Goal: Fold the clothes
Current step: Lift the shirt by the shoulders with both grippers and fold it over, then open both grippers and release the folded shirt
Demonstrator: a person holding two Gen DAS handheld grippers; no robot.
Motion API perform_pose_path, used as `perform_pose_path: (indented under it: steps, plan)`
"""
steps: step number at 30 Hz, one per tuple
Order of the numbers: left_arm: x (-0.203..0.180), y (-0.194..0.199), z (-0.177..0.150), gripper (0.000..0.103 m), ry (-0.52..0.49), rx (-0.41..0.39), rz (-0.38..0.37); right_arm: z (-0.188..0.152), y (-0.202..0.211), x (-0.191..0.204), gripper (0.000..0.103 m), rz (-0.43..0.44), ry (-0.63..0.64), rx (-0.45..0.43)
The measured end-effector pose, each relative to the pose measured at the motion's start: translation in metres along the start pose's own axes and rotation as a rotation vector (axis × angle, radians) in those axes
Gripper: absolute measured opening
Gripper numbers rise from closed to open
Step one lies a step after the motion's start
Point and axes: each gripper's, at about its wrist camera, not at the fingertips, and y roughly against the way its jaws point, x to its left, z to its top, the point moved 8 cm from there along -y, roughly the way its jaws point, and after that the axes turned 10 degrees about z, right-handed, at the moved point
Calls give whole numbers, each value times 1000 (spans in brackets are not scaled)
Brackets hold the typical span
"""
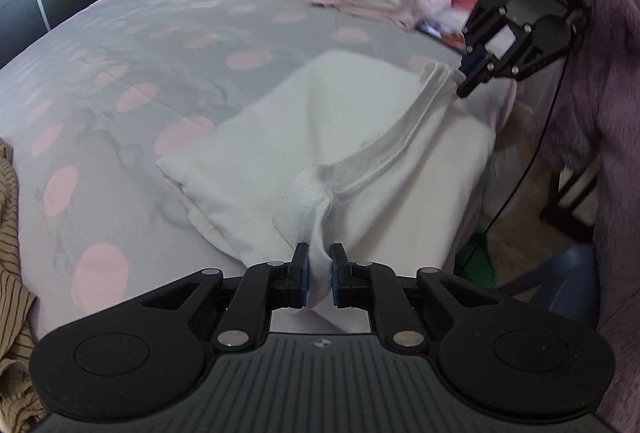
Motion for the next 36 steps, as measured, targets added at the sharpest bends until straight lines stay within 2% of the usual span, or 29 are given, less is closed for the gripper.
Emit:
perform_pose_path:
  steps: [4, 6, 8, 13, 17, 20, 22, 26, 29, 32, 36]
  plan:
    - [-17, -1, -11, 10, -102, 46, -21, -8, -4, 11, 12, 8, 49, 52]
    - [-24, 2, -16, 11, -153, 67, -28, -12, -6, 19, 17, 21, 78, 85]
    - [-28, 6, -20, 12, -172, 85, -42, -17, -7, 27, 21, 35, 109, 123]
    - [-37, 19, -27, 17, -202, 110, -68, -23, 2, 41, 20, 53, 150, 173]
    - [-31, 33, -6, 18, -114, 16, -50, -4, 22, 33, 21, -1, 89, 79]
    - [-26, 44, 9, 18, -47, -55, -35, 15, 30, 13, 21, -99, -35, -10]
    - [-8, 44, 22, 19, 71, -97, 32, 25, 32, -2, 21, -151, -135, -69]
    - [40, 34, 34, 19, 375, -142, 195, 40, 29, -29, 21, -259, -353, -196]
    - [65, 24, 33, 19, 560, -176, 237, 43, 25, -47, 24, -337, -509, -300]
    - [73, 10, 35, 19, 616, -200, 263, 46, 18, -57, 24, -374, -572, -358]
    - [79, -17, 32, 18, 666, -214, 247, 48, -11, -63, 23, -354, -576, -356]
